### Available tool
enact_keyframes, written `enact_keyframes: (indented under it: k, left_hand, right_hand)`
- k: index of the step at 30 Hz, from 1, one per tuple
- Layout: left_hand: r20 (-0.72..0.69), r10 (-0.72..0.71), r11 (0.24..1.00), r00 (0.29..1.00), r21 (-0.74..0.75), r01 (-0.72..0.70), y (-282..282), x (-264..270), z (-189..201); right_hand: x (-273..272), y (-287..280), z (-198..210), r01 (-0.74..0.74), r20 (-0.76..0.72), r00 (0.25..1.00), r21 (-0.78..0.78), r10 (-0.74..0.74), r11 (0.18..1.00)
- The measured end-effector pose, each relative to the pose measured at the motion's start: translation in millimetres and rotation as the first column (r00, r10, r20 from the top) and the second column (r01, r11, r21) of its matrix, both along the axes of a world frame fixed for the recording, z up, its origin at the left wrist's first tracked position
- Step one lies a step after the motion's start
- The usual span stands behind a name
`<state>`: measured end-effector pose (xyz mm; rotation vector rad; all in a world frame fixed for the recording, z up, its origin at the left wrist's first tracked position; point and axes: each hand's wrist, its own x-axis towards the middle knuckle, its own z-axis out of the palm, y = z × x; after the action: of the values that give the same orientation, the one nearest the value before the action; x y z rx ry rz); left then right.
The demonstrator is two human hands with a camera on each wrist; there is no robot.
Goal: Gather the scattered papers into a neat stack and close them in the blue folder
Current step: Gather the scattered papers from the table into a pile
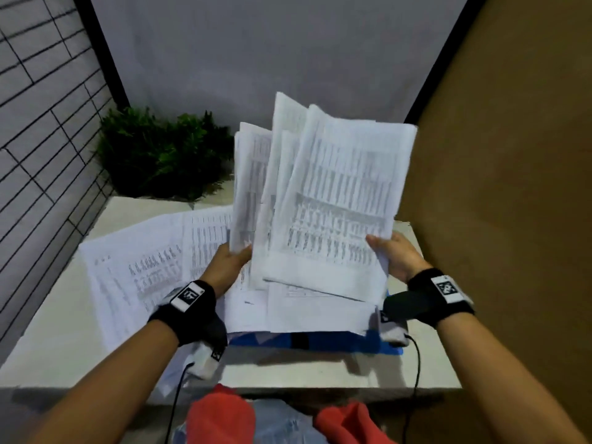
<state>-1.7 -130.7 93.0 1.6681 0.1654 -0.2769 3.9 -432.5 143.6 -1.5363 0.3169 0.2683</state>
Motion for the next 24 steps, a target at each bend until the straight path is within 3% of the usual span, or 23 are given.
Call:
enact_keyframes:
  k: [3,5,10,13,15,20,24]
  left_hand:
    - [0.014,-0.021,0.996,1.0,0.084,0.02,-4.8,-1.0,9.8]
    - [-0.001,0.028,0.998,1.0,0.063,-0.028,-1.5,-1.0,13.2]
    - [0.057,0.101,0.961,0.993,-0.265,-0.082,6.7,-2.7,32.0]
    - [0.243,0.151,0.983,0.958,-0.141,-0.119,3.5,-1.1,34.4]
    - [0.313,0.133,0.985,0.94,-0.143,-0.092,2.1,-4.4,33.7]
    - [0.333,0.063,0.975,0.941,-0.222,0.013,3.5,-8.4,27.2]
    - [0.319,0.126,0.981,0.939,-0.182,-0.07,5.2,-6.5,33.5]
  right_hand:
    - [3.0,16.6,-15.3,-0.033,-0.013,0.999,0.119,0.035,0.992]
    - [4.6,23.9,-18.7,-0.08,0.0,0.997,0.149,0.081,0.986]
    - [4.9,49.8,-6.4,0.128,0.267,0.955,0.014,-0.127,0.992]
    - [1.5,59.6,-11.3,0.116,0.334,0.938,-0.035,-0.097,0.993]
    - [-0.7,65.3,-13.3,0.087,0.329,0.942,-0.056,-0.064,0.995]
    - [3.3,65.0,-6.9,0.026,0.324,0.946,-0.028,-0.016,0.999]
    - [7.4,66.8,3.8,0.043,0.358,0.933,-0.024,-0.031,0.999]
